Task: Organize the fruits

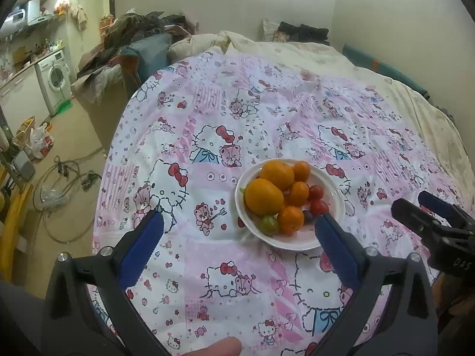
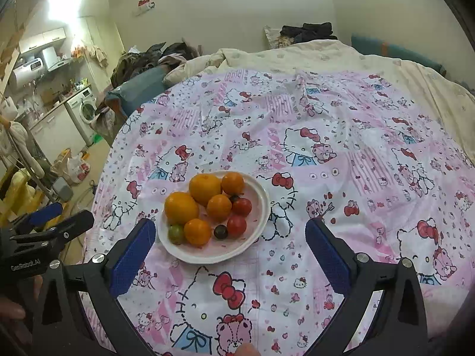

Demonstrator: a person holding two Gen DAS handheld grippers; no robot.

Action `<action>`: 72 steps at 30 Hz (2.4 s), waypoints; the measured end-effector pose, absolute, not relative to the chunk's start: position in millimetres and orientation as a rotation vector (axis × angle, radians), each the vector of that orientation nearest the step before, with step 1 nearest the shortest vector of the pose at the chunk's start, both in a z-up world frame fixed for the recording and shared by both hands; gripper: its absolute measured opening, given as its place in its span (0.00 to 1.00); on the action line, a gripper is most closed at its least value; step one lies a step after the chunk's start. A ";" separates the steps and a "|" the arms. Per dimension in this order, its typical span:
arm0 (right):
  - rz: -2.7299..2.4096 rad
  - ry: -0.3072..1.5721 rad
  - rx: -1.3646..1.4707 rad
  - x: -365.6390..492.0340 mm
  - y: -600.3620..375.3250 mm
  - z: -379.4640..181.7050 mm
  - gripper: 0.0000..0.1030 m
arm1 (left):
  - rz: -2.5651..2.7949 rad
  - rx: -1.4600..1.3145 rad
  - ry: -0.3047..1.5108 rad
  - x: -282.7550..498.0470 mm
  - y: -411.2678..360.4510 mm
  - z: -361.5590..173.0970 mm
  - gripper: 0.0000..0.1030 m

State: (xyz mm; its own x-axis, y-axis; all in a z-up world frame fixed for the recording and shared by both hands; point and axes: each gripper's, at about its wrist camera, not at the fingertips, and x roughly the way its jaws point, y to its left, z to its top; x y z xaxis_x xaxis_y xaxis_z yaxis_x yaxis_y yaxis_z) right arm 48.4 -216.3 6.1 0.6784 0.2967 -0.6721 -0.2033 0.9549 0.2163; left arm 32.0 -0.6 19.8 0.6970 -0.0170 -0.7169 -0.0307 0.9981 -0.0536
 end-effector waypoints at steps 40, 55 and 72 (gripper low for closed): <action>0.278 0.791 0.125 53.9 -212.4 -1.5 1.00 | 0.003 -0.098 0.830 32.1 -1.0 15.8 0.98; 0.275 0.799 0.123 55.3 -215.3 -3.3 1.00 | 0.006 -0.105 0.835 31.9 -2.3 13.6 0.98; 0.274 0.803 0.120 55.5 -215.3 -3.9 1.00 | 0.002 -0.107 0.839 32.4 -1.0 14.3 0.98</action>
State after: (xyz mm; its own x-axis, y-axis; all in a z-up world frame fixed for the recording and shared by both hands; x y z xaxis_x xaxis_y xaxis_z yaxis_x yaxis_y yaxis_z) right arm 55.5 -215.3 -3.9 0.6618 0.2870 -0.6926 -0.1963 0.9579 0.2094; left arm 32.4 -1.0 14.3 0.6689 -0.0404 -0.7423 -0.0442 0.9946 -0.0940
